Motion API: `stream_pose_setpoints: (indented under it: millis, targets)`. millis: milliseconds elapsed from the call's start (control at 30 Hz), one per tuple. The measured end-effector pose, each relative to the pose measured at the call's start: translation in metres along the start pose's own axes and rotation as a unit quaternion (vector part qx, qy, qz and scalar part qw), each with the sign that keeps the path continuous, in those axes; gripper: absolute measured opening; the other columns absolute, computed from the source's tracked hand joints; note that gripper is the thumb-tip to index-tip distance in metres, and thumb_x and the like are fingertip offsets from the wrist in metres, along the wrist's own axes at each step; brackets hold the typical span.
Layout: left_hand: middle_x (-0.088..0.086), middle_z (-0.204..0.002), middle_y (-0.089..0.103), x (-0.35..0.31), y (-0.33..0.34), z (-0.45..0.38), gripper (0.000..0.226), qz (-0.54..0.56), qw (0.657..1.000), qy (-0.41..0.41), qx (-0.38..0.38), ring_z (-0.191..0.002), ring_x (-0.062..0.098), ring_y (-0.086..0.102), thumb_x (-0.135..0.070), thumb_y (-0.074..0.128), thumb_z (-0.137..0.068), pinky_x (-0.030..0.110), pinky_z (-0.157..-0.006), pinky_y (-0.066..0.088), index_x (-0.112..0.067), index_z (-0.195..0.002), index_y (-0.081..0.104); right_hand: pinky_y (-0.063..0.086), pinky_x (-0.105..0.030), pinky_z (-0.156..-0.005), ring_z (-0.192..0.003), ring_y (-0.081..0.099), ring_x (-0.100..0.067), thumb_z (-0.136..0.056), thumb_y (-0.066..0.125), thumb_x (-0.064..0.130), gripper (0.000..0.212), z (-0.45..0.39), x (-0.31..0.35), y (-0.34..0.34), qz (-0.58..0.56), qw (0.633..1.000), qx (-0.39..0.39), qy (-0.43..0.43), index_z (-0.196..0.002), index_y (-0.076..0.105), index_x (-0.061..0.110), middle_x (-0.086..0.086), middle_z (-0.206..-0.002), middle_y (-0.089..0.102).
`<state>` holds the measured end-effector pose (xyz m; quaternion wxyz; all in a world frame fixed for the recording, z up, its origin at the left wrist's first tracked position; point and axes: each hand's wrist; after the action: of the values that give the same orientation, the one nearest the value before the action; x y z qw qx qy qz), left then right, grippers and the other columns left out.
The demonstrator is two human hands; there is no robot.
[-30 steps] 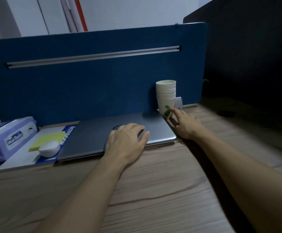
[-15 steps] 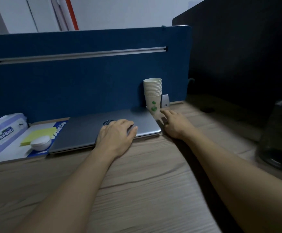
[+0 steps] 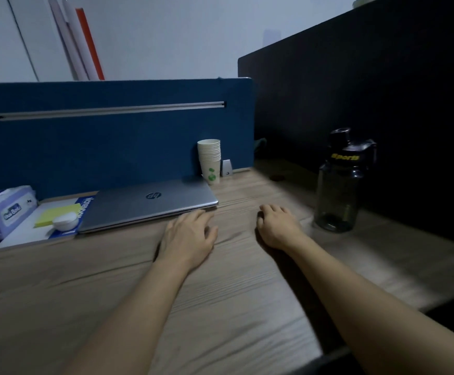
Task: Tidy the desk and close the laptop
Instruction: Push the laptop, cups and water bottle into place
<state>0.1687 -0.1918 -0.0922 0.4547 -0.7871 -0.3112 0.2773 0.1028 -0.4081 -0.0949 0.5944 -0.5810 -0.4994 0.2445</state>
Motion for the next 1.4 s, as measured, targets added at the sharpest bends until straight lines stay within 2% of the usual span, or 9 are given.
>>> stream_pose_setpoints:
  millis: [167,267,433,633,733,967,1100,1300,1400]
  targets:
    - [-0.007,-0.143,0.053,-0.032,-0.010,0.035,0.046,0.015,1.000,0.008,0.005,-0.127,0.020,0.050,-0.047,0.043,-0.094,0.037,-0.100,0.038,-0.031,-0.136,0.053,0.039,-0.045,-0.097,-0.121,0.042,-0.037,-0.096,0.038,0.034,0.040,0.058,-0.020,-0.019,-0.033,0.998,-0.025,0.045,-0.128,0.042,0.011,-0.019,-0.135,0.046]
    - [-0.005,-0.137,0.057,-0.046,-0.018,0.055,0.042,0.030,0.999,0.022,-0.002,-0.125,0.020,0.051,-0.042,0.046,-0.093,0.036,-0.098,0.039,-0.029,-0.131,0.057,0.039,-0.048,-0.097,-0.118,0.042,-0.044,-0.094,0.043,0.034,0.048,0.092,-0.034,-0.029,-0.014,0.996,-0.062,0.062,-0.132,0.039,0.005,-0.025,-0.134,0.043]
    - [-0.004,-0.133,0.060,-0.047,-0.026,0.073,0.038,0.047,0.998,0.033,-0.009,-0.122,0.021,0.053,-0.038,0.047,-0.094,0.038,-0.097,0.041,-0.030,-0.129,0.058,0.037,-0.049,-0.098,-0.120,0.039,-0.040,-0.090,0.053,0.040,0.056,0.124,-0.054,-0.045,-0.033,0.987,-0.098,0.122,-0.133,0.036,0.008,-0.020,-0.135,0.038]
    - [-0.004,-0.137,0.058,-0.047,-0.027,0.075,0.040,0.050,0.998,0.031,-0.003,-0.125,0.020,0.051,-0.038,0.045,-0.095,0.038,-0.100,0.040,-0.029,-0.132,0.056,0.033,-0.051,-0.104,-0.125,0.034,-0.043,-0.086,0.063,0.032,0.091,0.128,-0.064,-0.048,-0.153,0.966,-0.153,0.144,-0.150,0.003,0.009,-0.022,-0.142,0.026]
    - [-0.004,-0.138,0.057,-0.043,-0.025,0.071,0.041,0.055,0.998,0.028,-0.002,-0.126,0.019,0.051,-0.039,0.045,-0.094,0.038,-0.102,0.040,-0.029,-0.133,0.055,0.032,-0.052,-0.106,-0.130,0.032,-0.044,-0.087,0.064,0.035,0.095,0.116,-0.069,-0.049,-0.184,0.958,-0.163,0.144,-0.152,-0.001,0.010,-0.023,-0.147,0.024]
    - [-0.005,-0.145,0.050,-0.027,-0.015,0.049,0.044,0.062,0.998,0.018,0.009,-0.133,0.020,0.044,-0.041,0.044,-0.095,0.040,-0.107,0.036,-0.030,-0.137,0.051,0.047,-0.050,-0.098,-0.121,0.049,-0.044,-0.086,0.067,0.034,0.088,0.081,-0.086,-0.054,-0.278,0.927,-0.193,0.161,-0.151,0.012,0.010,-0.026,-0.140,0.042]
    - [-0.006,-0.146,0.049,-0.009,-0.010,0.028,0.045,0.055,0.998,0.013,-0.001,-0.135,0.018,0.041,-0.042,0.044,-0.095,0.039,-0.110,0.031,-0.031,-0.139,0.049,0.045,-0.035,-0.089,-0.118,0.054,-0.037,-0.084,0.068,0.036,0.078,0.066,-0.092,-0.052,-0.266,0.937,-0.184,0.134,-0.145,0.027,0.011,-0.019,-0.134,0.053]
    - [-0.005,-0.146,0.049,0.015,0.002,-0.006,0.046,0.045,0.999,-0.005,-0.005,-0.137,0.019,0.037,-0.042,0.043,-0.096,0.042,-0.118,0.021,-0.030,-0.141,0.046,0.045,-0.037,-0.091,-0.116,0.057,-0.031,-0.079,0.073,0.043,0.078,0.047,-0.079,-0.044,-0.259,0.951,-0.147,0.089,-0.141,0.035,0.015,-0.012,-0.130,0.059]
    - [-0.005,-0.147,0.048,0.024,0.008,-0.020,0.045,0.046,0.999,-0.018,-0.008,-0.139,0.020,0.036,-0.040,0.043,-0.096,0.043,-0.119,0.017,-0.030,-0.140,0.047,0.044,-0.032,-0.085,-0.114,0.058,-0.028,-0.080,0.074,0.041,0.074,0.031,-0.066,-0.036,-0.261,0.950,-0.147,0.092,-0.140,0.037,0.018,-0.009,-0.128,0.060]
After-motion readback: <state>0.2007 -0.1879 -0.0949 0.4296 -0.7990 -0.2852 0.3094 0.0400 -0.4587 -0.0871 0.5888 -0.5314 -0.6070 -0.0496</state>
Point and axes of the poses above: each hand's wrist, its own z-axis away from the middle knuckle, its own y-axis out of the palm, x = y × z
